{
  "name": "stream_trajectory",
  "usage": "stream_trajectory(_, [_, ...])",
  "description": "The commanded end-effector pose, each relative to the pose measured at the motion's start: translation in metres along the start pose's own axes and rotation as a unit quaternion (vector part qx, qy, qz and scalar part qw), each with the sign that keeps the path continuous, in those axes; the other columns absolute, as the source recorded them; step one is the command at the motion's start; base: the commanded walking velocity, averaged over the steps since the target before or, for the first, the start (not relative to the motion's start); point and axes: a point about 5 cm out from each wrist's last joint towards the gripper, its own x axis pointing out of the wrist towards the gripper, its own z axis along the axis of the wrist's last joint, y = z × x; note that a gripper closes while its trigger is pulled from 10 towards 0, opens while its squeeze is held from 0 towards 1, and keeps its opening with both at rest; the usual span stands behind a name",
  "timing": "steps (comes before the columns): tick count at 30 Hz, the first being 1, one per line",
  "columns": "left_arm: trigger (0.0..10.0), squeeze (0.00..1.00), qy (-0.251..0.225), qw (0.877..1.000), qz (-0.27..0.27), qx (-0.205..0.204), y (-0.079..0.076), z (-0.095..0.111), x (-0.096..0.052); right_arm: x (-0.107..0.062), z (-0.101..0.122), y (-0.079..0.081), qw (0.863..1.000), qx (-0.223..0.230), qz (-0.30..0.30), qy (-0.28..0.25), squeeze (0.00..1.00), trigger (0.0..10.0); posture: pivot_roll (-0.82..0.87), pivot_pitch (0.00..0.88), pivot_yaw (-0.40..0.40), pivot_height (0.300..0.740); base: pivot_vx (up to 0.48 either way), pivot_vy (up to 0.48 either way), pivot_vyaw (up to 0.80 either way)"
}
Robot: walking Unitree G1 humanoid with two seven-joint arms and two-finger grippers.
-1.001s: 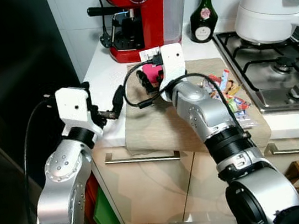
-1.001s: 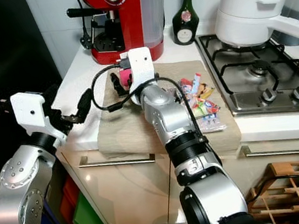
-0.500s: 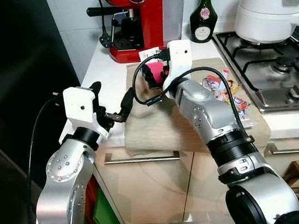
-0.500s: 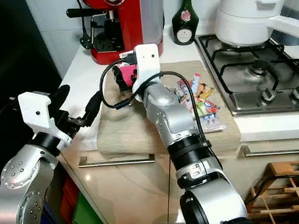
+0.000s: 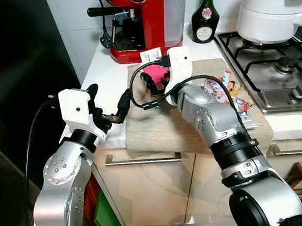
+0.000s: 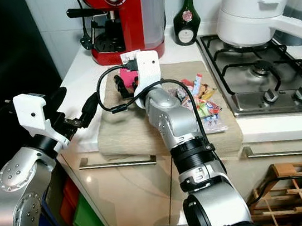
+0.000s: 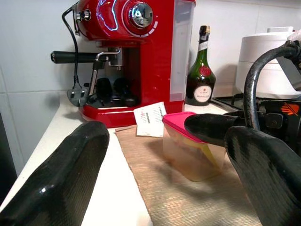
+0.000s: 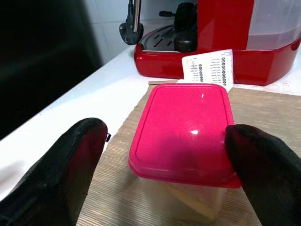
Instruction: Restocking fridge
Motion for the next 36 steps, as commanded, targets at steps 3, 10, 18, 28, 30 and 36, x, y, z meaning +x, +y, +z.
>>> stream_trajectory(3, [10.0, 0.00, -0.002, 1.000, -0.006, -0.005, -0.001, 0.001, 0.002, -0.001, -0.009, 0.002, 1.000, -0.017, -0.005, 0.026, 0.00, 10.0, -0.02, 0.000, 0.008, 0.740, 0.000, 0.000, 0.00])
stream_trajectory(10, [10.0, 0.00, -0.001, 1.000, -0.006, -0.006, -0.002, 0.001, 0.002, -0.003, -0.017, 0.003, 0.998, 0.008, -0.007, 0.061, 0.00, 10.0, -0.02, 0.000, 0.009, 0.740, 0.000, 0.000, 0.00])
stream_trajectory(18, [10.0, 0.00, 0.000, 1.000, -0.006, -0.007, -0.002, 0.001, 0.002, -0.005, -0.025, 0.007, 0.994, 0.051, -0.002, 0.097, 0.00, 10.0, -0.03, 0.000, 0.010, 0.740, 0.000, 0.000, 0.00])
stream_trajectory(28, [10.0, 0.00, -0.001, 1.000, -0.009, -0.010, -0.005, 0.000, 0.003, -0.008, 0.014, 0.006, 0.991, -0.127, -0.020, -0.042, 0.00, 10.0, -0.03, 0.000, 0.010, 0.740, 0.000, 0.000, 0.00])
stream_trajectory(30, [10.0, 0.00, 0.000, 1.000, -0.010, -0.011, -0.005, 0.000, 0.002, -0.009, 0.015, 0.006, 0.991, -0.125, -0.021, -0.046, 0.00, 10.0, -0.03, 0.000, 0.008, 0.740, 0.000, 0.000, 0.00])
stream_trajectory(36, [10.0, 0.00, 0.009, 1.000, -0.020, -0.006, -0.004, -0.003, 0.001, -0.021, 0.018, 0.007, 0.991, -0.101, -0.019, -0.080, 0.00, 10.0, -0.04, 0.000, 0.013, 0.740, 0.000, 0.000, 0.00])
